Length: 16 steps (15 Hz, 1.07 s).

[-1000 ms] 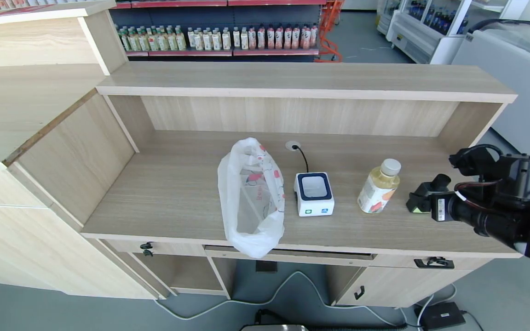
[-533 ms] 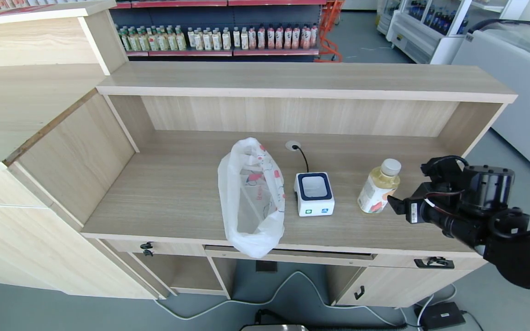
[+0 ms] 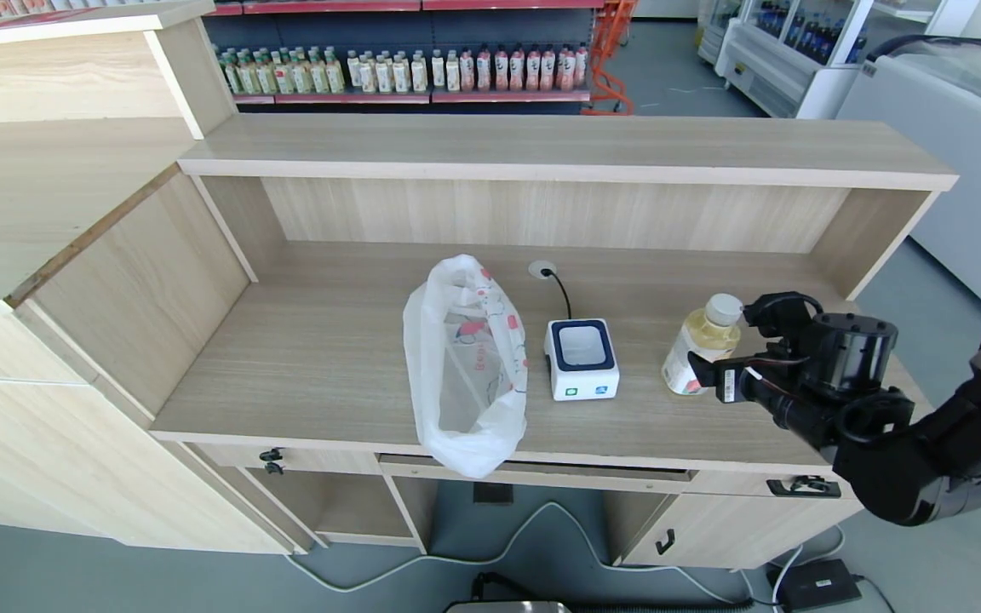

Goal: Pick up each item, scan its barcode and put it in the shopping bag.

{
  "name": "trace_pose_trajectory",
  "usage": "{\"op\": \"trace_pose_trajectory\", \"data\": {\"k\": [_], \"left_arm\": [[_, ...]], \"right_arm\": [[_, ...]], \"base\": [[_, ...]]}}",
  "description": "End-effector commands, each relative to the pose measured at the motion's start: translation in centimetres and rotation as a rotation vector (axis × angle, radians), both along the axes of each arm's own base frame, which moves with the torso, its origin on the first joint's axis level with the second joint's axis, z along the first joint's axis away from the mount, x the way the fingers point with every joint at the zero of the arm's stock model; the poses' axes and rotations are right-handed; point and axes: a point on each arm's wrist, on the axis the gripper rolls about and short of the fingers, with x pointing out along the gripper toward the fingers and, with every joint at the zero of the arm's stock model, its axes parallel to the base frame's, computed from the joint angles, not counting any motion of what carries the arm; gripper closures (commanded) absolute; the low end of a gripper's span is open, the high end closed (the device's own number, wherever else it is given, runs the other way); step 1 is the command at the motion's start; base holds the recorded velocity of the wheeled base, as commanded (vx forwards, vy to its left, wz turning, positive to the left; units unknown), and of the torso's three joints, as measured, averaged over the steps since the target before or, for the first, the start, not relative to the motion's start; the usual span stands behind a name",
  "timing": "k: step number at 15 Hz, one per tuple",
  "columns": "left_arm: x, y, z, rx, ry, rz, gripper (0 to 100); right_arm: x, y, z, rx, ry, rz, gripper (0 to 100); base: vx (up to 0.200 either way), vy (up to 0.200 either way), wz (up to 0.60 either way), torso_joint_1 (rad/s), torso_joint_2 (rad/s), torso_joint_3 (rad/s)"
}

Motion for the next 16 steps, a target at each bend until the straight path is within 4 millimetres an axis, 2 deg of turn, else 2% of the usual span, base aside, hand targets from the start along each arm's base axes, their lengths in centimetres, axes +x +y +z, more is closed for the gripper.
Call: {"op": "trace_pose_trajectory", "data": {"k": [1,9,16], "left_arm": [[0.0,0.0,0.0,0.0,0.0,0.0,0],[0.0,0.0,0.0,0.0,-0.002,0.0,0],[0.0,0.0,0.0,0.0,0.0,0.0,0]], "right_arm": [[1.0,0.3,-1.1,-0.002,0.009,0.003,0],[3.6,2.3,-2.1,0.02,-0.043,0.041,0],[5.4,3.1,-2.6,0.02,-0.077,0.055,0]], "base": [[0.0,0.0,0.0,0.0,0.0,0.0],[0.0,0.0,0.0,0.0,0.0,0.0],[0.0,0.0,0.0,0.0,0.0,0.0]]}}
